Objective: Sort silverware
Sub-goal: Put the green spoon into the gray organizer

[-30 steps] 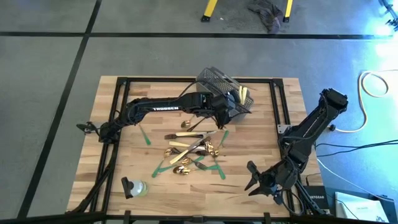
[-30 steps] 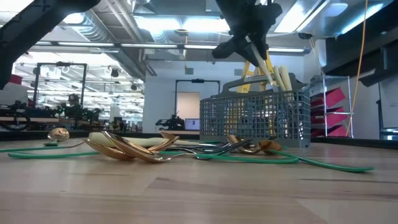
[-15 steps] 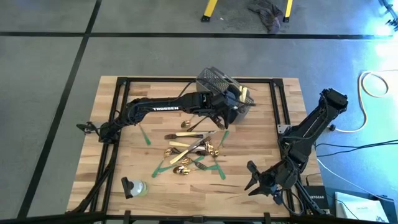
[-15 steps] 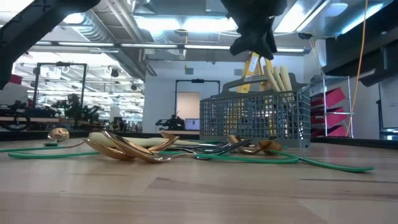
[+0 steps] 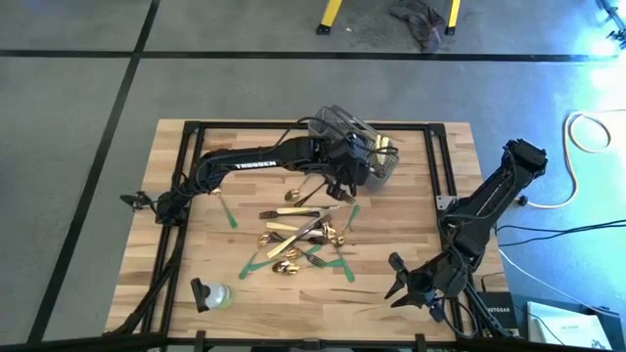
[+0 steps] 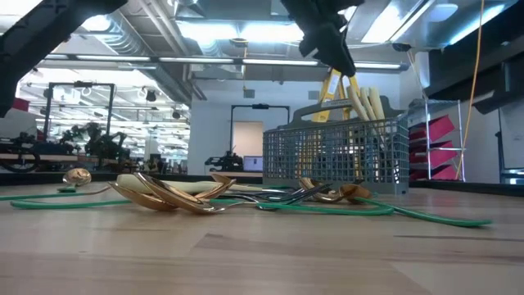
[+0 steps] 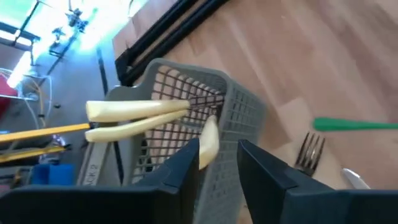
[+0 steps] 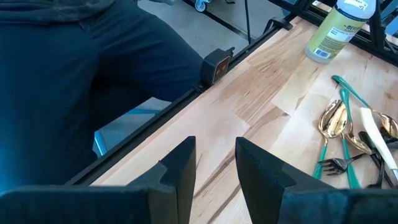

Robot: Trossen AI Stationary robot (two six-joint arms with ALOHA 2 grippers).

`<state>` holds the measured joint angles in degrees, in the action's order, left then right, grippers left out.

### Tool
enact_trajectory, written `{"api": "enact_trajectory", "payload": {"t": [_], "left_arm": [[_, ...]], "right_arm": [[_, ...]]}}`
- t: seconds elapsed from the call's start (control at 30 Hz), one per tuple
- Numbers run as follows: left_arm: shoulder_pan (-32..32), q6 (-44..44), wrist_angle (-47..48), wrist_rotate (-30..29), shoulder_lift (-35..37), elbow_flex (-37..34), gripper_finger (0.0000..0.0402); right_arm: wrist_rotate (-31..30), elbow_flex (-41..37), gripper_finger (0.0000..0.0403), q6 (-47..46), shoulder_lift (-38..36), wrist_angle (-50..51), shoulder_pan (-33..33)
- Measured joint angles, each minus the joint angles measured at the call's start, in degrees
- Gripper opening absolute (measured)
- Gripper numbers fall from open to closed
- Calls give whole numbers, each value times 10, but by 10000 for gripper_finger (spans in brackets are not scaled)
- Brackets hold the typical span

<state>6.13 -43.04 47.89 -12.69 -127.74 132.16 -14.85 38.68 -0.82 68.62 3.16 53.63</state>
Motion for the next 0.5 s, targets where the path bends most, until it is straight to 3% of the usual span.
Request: {"api": "enact_trajectory", "payload": {"t": [0.2, 0.5], "left_arm": [[-1, 39, 28, 59, 0, -11, 82], [-15, 86, 78, 61, 0, -10, 63]], "right_arm": [[1, 0, 97, 0, 0, 0, 0], [-25, 0, 97, 7, 1, -1, 0]]}}
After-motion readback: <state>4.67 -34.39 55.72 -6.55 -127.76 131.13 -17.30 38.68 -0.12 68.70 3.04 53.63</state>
